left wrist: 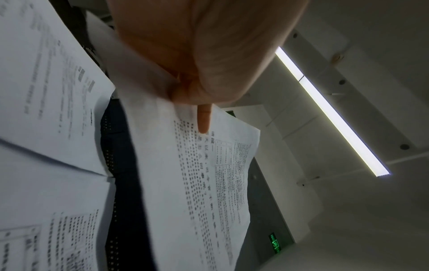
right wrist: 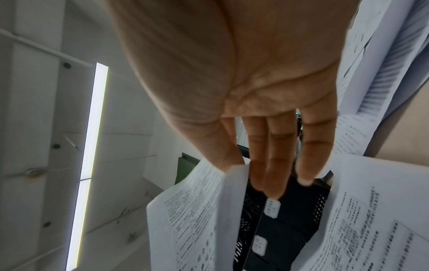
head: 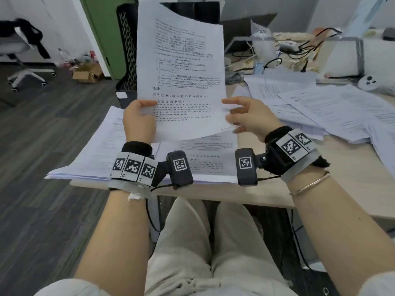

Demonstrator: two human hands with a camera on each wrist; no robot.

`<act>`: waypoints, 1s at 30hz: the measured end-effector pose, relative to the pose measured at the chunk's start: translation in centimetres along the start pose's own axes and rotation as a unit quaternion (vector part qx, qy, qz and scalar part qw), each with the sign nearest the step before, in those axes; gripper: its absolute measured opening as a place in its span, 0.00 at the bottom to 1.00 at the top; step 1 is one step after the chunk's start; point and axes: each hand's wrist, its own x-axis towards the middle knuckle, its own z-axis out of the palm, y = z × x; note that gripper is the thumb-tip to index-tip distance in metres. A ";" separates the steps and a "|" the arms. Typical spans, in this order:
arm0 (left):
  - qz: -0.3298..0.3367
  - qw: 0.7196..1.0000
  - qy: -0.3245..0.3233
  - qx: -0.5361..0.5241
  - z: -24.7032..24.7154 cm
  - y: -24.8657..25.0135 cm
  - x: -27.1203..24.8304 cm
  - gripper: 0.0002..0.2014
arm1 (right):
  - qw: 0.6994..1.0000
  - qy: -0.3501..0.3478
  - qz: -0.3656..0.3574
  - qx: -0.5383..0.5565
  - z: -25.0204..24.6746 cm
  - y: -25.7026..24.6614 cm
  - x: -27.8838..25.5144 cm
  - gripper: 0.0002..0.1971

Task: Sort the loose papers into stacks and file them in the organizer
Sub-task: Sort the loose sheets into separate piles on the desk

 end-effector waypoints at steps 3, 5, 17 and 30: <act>-0.001 1.000 -0.006 0.009 -1.1 0.4 -0.5 0.27 | 0.999 0.029 -0.003 -0.014 0.4 -0.2 0.5 0.22; -0.007 0.999 -0.028 0.025 -1.4 0.3 -0.7 0.27 | 0.999 0.041 0.002 -0.019 0.4 -0.2 0.8 0.22; -0.044 0.984 -0.122 0.121 -0.4 -1.2 -1.7 0.24 | 0.996 0.033 0.083 -0.033 -0.3 2.2 -0.3 0.27; 0.012 0.964 -0.227 0.141 1.1 1.2 -1.8 0.16 | 0.990 -0.016 0.139 -0.027 0.1 3.9 -2.4 0.21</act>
